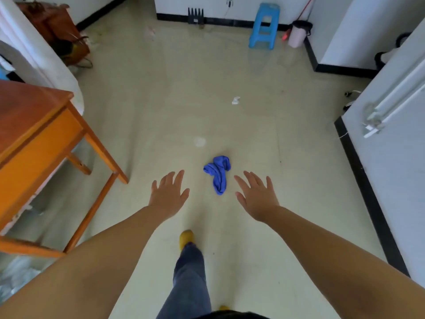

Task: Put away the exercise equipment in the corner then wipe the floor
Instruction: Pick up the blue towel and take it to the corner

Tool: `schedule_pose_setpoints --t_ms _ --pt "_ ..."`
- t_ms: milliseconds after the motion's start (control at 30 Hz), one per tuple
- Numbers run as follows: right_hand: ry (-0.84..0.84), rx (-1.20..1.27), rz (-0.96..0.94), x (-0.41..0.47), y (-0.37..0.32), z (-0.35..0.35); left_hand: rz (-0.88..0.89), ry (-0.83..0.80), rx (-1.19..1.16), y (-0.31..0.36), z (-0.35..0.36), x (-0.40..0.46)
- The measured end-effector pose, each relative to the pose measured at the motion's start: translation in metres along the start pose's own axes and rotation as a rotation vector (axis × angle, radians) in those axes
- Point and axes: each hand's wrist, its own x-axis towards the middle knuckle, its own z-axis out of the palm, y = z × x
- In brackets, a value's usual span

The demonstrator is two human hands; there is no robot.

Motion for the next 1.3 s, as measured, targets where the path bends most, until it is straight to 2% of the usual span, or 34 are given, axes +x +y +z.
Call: schedule_pose_setpoints --t_ms 167,300,433,567,767,933,1067,1233,1300 --pt "-0.085 0.031 0.120 0.122 0.023 0.010 0.155 -0.056 0.011 -0.008 0.012 0.144" --pt "-0.239 0.147 0.249 0.191 0.030 0.027 0.233 -0.222 0.043 -0.024 0.027 0.231" --pt "-0.397 0.283 0.292 0.252 0.029 0.065 0.319 -0.387 0.084 -0.036 0.062 0.300" --pt "-0.552 0.410 0.348 0.316 0.030 0.145 0.360 -0.498 0.055 -0.042 0.140 0.359" --pt "-0.652 0.492 0.359 0.413 0.041 0.322 0.465 -0.599 0.071 -0.035 0.324 0.446" --pt "-0.647 0.436 0.306 0.485 0.059 0.474 0.442 -0.563 0.083 -0.015 0.482 0.526" --pt "-0.574 0.349 0.319 0.513 0.066 0.570 0.467 -0.511 0.140 0.005 0.579 0.552" --pt "-0.342 0.333 0.369 0.520 0.065 0.609 0.609 -0.300 0.003 0.004 0.626 0.568" --pt "-0.322 0.365 0.340 0.525 0.070 0.599 0.625 -0.396 -0.013 0.007 0.610 0.576"
